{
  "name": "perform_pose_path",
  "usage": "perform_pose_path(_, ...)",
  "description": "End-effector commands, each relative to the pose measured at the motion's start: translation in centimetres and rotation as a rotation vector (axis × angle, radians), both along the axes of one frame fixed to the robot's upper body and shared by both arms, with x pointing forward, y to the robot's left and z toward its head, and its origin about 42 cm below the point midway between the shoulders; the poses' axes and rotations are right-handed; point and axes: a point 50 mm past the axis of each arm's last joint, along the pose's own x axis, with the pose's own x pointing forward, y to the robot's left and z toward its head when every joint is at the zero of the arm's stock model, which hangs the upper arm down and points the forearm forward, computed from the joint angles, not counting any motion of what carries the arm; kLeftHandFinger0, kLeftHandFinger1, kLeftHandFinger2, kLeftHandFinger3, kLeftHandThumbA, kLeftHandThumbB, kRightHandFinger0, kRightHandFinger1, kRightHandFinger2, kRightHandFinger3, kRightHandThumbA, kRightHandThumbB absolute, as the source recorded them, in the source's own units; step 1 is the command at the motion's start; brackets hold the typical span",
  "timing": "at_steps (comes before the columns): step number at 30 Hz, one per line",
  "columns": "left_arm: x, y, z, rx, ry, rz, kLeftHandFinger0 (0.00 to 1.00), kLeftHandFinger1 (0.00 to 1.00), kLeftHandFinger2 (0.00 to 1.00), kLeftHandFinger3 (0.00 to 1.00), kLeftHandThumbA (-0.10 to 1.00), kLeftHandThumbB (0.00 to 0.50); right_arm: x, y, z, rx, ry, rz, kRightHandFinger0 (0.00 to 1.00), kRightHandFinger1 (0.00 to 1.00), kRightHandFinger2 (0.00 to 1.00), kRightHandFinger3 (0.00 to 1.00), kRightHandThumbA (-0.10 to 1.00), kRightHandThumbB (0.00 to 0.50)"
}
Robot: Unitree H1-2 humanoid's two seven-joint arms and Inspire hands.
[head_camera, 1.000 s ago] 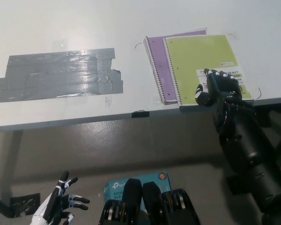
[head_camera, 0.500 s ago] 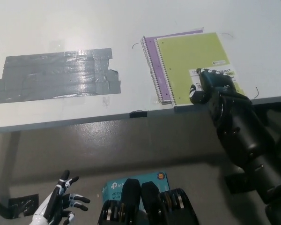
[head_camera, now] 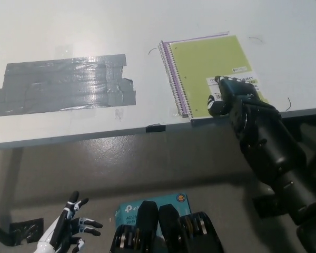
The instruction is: The robot uses its right hand to align two notebooks stacked together until they are fully overlapped
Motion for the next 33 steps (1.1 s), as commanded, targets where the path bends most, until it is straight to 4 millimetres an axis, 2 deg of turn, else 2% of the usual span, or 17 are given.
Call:
perform_pose_path(1, 0.3, -0.5, 1.1, -0.015, -0.034, -0.028, 0.35, 0.47, 0.48, 1.00, 1.00, 0.486, 0.2, 1.4, 0.4, 0.036, 0.047, 0.021, 1.00, 1.00, 1.00, 1.00, 1.00, 0.500)
perform_pose_path(2, 0.2, -0.6, 1.1, -0.013, -0.035, -0.032, 0.33, 0.47, 0.50, 1.00, 1.00, 0.498, 0.2, 1.3, 0.3, 0.034, 0.050, 0.022, 1.00, 1.00, 1.00, 1.00, 1.00, 0.500)
perform_pose_path(5, 0.3, -0.7, 1.1, -0.007, -0.037, -0.036, 0.33, 0.46, 0.49, 1.00, 1.00, 0.494, 0.3, 1.3, 0.3, 0.023, 0.050, 0.020, 1.00, 1.00, 1.00, 1.00, 1.00, 0.500)
perform_pose_path(6, 0.3, -0.7, 1.0, -0.006, -0.038, -0.038, 0.39, 0.48, 0.48, 1.00, 1.00, 0.495, 0.3, 1.3, 0.3, 0.026, 0.047, 0.017, 1.00, 1.00, 1.00, 1.00, 1.00, 0.500)
perform_pose_path(8, 0.4, -0.8, 1.0, -0.013, -0.038, -0.037, 0.40, 0.49, 0.49, 1.00, 1.00, 0.491, 0.3, 1.4, 0.4, 0.029, 0.045, 0.016, 1.00, 1.00, 1.00, 1.00, 1.00, 0.500)
perform_pose_path(17, 0.3, -1.1, 1.2, -0.018, -0.040, -0.037, 0.35, 0.48, 0.51, 1.00, 1.00, 0.491, 0.7, 2.5, 0.9, 0.041, 0.033, -0.003, 1.00, 1.00, 1.00, 1.00, 1.00, 0.500)
perform_pose_path(18, 0.2, -1.1, 1.2, -0.010, -0.041, -0.041, 0.40, 0.50, 0.50, 1.00, 1.00, 0.498, 0.8, 2.6, 1.0, 0.040, 0.024, -0.006, 1.00, 1.00, 1.00, 1.00, 1.00, 0.500)
perform_pose_path(22, 0.2, -1.3, 1.3, -0.018, -0.045, -0.044, 0.43, 0.50, 0.50, 1.00, 1.00, 0.500, 1.1, 2.7, 1.5, 0.055, 0.002, -0.025, 1.00, 1.00, 1.00, 1.00, 1.00, 0.500)
perform_pose_path(24, 0.3, -1.4, 1.4, -0.017, -0.049, -0.045, 0.39, 0.48, 0.51, 1.00, 1.00, 0.480, 1.2, 3.1, 2.1, 0.049, -0.004, -0.021, 1.00, 1.00, 1.00, 1.00, 1.00, 0.500)
perform_pose_path(26, 0.4, -1.6, 1.4, -0.014, -0.045, -0.038, 0.49, 0.51, 0.49, 1.00, 1.00, 0.498, 1.3, 3.4, 2.3, 0.051, -0.011, -0.021, 1.00, 1.00, 1.00, 1.00, 1.00, 0.500)
perform_pose_path(29, 0.4, -1.7, 1.5, -0.014, -0.048, -0.041, 0.54, 0.53, 0.49, 0.99, 1.00, 0.498, 1.5, 3.6, 2.4, 0.033, -0.004, -0.018, 1.00, 1.00, 1.00, 1.00, 1.00, 0.500)
perform_pose_path(33, 0.4, -1.6, 1.6, -0.020, -0.051, -0.047, 0.47, 0.53, 0.53, 0.99, 1.00, 0.485, 1.4, 3.4, 2.1, 0.022, -0.003, -0.022, 1.00, 1.00, 1.00, 1.00, 1.00, 0.500)
